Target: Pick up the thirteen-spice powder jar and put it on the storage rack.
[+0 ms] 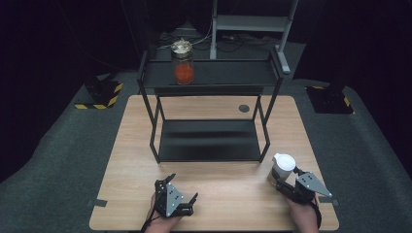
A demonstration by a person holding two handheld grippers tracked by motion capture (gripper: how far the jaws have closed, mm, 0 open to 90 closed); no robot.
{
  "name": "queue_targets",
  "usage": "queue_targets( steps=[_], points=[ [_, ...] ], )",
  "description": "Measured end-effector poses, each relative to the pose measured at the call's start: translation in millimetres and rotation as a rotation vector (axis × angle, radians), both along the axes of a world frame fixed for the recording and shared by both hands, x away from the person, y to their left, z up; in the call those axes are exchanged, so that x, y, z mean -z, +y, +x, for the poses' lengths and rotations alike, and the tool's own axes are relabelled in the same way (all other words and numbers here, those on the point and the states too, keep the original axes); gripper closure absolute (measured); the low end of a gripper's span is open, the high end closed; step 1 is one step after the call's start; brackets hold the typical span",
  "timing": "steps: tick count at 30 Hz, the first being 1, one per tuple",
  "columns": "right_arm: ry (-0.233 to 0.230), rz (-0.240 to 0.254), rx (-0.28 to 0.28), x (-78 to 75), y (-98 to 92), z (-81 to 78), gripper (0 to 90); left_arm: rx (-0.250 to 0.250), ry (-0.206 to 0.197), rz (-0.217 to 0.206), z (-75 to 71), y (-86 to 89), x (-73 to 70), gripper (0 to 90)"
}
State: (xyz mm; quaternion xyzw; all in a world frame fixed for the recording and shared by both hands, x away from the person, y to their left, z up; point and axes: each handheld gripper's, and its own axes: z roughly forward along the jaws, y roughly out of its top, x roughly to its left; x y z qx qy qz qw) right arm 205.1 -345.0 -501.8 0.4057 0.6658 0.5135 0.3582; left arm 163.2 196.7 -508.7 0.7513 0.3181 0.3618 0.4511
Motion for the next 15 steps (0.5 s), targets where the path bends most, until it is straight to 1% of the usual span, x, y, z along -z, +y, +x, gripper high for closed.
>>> queue_targets(
  steps=[2, 6, 8, 11, 15],
  points=[
    [0.001, -0.002, 0.001, -0.7, 0.4, -0.2, 29.4, 0.004, 0.004, 0.011, 1.0, -0.6, -1.3, 0.6],
    [-0.002, -0.022, -0.010, -4.0, 1.7, -1.8, 29.4, 0.005, 0.003, 0.012, 1.0, -0.3, -1.3, 0.6],
    [-0.011, -0.023, -0.014, -6.3, 3.1, -4.0, 29.5, 0.006, 0.002, 0.010, 0.9, -0.1, -1.1, 0.6],
    [-0.024, -0.012, -0.023, -9.8, 3.9, -5.9, 29.5, 0.010, -0.003, 0.007, 0.1, 0.6, 0.0, 0.6],
    [-0.054, -0.008, -0.049, -19.7, 9.8, -9.9, 29.4, 0.018, -0.009, 0.000, -0.5, 2.5, 1.1, 0.6]
  ],
)
